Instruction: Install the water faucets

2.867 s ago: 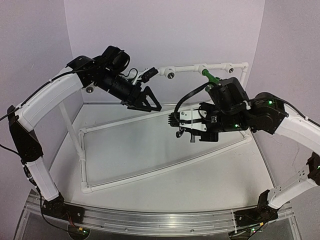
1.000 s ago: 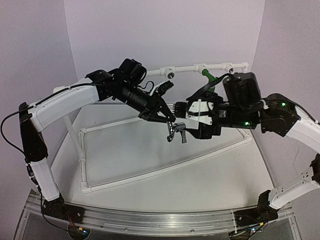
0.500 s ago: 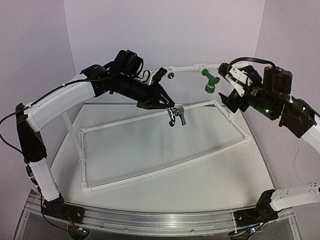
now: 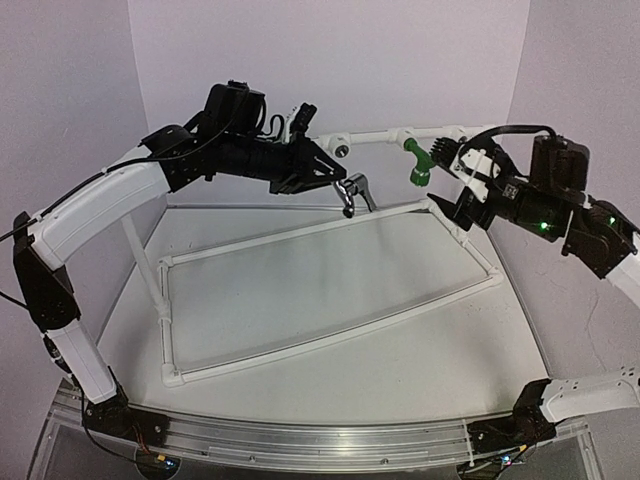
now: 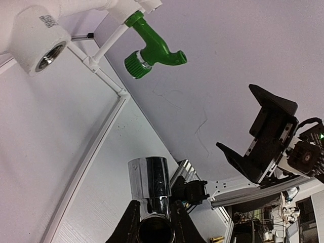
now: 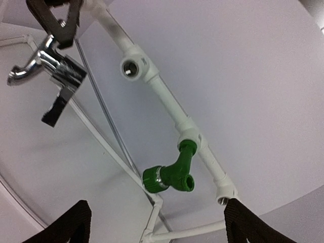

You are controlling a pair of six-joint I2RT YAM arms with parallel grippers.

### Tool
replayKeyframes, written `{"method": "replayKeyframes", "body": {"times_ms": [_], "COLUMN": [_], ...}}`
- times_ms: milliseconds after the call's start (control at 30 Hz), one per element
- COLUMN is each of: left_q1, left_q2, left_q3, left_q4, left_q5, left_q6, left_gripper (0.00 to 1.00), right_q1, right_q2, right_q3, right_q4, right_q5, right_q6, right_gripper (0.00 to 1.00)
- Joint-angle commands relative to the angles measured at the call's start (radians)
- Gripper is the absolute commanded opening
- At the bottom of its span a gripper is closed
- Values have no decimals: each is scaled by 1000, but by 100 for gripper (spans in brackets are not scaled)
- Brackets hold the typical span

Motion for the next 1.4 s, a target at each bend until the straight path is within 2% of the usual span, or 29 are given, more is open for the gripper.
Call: {"method": "replayKeyframes", "body": {"times_ms": [0, 100, 167, 367, 533, 767, 867, 1000, 1167, 1367], "left_q1": [-2, -2, -2, -2, -2, -2, -2, -3, -4, -10], "left_q2": [-39, -60, -83, -110, -124, -148, -157, -161, -172, -168], "left_q3": [-14, -51, -95, -160, -228, -305, -328, -352, -401, -433], "left_q4": [207, 319, 389, 497, 618, 702, 709, 734, 786, 820], "left_q5": [85, 126, 139, 187, 195, 189, 179, 189, 188, 182], "left_q6": [-103, -173, -219, -309, -394, -427, -423, -428, -452, -464], "left_gripper": [0, 0, 0, 0, 0, 0, 0, 0, 0, 0], "right_q1": [-2, -2, 0, 41, 197, 309, 333, 340, 339, 339], "right_q2": [-74, -144, -159, -134, -162, -141, -95, -22, 53, 97], "right_q3": [11, -32, -59, -122, -270, -513, -537, -520, -516, -499], "right_q4": [10, 41, 87, 226, 347, 863, 956, 1050, 1119, 1162], "right_q5": [-246, -374, -374, -286, -176, -73, -19, 32, 76, 86], "right_q6": [-132, -225, -267, -406, -662, -854, -900, -941, -1021, -1042], "right_gripper": [97, 98, 97, 95, 92, 81, 79, 70, 65, 54]}}
